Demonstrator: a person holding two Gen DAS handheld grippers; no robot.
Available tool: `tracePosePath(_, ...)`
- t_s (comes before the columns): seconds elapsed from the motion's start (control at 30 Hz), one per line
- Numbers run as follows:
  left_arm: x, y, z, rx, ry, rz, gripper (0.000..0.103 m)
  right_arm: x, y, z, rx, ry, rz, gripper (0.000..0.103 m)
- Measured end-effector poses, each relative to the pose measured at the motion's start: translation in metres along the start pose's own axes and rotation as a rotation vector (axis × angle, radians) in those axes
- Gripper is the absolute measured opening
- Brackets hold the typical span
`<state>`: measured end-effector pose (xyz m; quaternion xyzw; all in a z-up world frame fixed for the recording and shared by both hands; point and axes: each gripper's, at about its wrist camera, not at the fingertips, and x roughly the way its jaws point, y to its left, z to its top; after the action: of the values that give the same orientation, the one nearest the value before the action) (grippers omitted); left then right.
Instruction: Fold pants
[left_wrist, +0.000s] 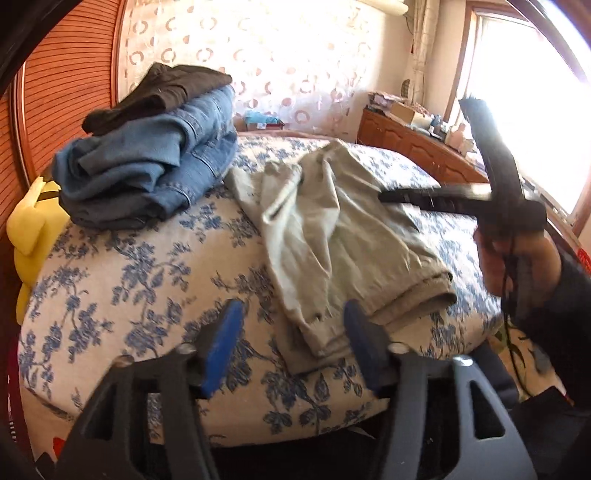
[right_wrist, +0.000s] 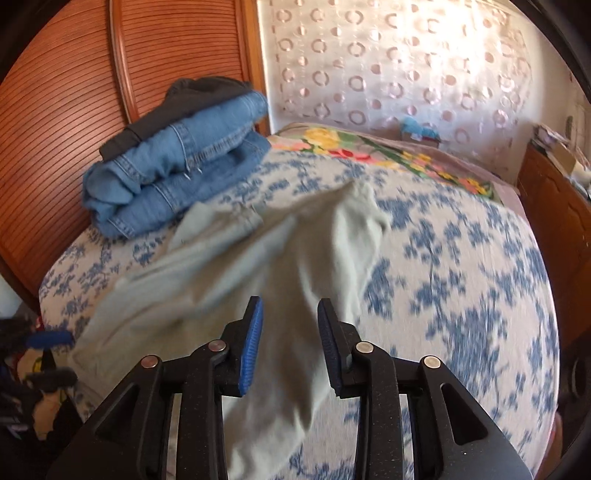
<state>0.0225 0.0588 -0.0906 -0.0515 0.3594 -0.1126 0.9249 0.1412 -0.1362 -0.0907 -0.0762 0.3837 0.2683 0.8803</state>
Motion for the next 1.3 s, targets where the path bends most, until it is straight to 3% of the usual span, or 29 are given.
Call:
tracePosePath(0.2,0.004,0.006,0.017,0.02,-0.024,0.037,0.065,-0.001,0.0,-0.018,0.014,-0.009,-0.036,0.046)
tracePosePath(0.63,0.044,-0.017,0.075,0.176,-0.029,0.021,0.063,0.002,-0.002,-0.026,0.031,-0.036,-0.062,0.046)
tracePosePath(0.73,0.062,-0.019,0.093,0.192,-0.003,-0.017,0.055,0.001,-0.001,-0.026,0.032,-0.038,-0.067,0.046)
tracePosePath(0.83,0.084,-0.02,0.109,0.22,0.028,0.016,0.046,0.0,-0.004,-0.026,0.041,-0.048,-0.065,0.046)
tracePosePath(0.93,0.105,-0.021,0.12,0.238,0.06,0.041,0.042,0.0,-0.005,-0.027,0.045,-0.046,-0.058,0.046)
tracePosePath(1.3,0.154,-0.015,0.131,0.252,0.158,0.139,0.041,0.001,-0.005,-0.027,0.044,-0.051,-0.056,0.046)
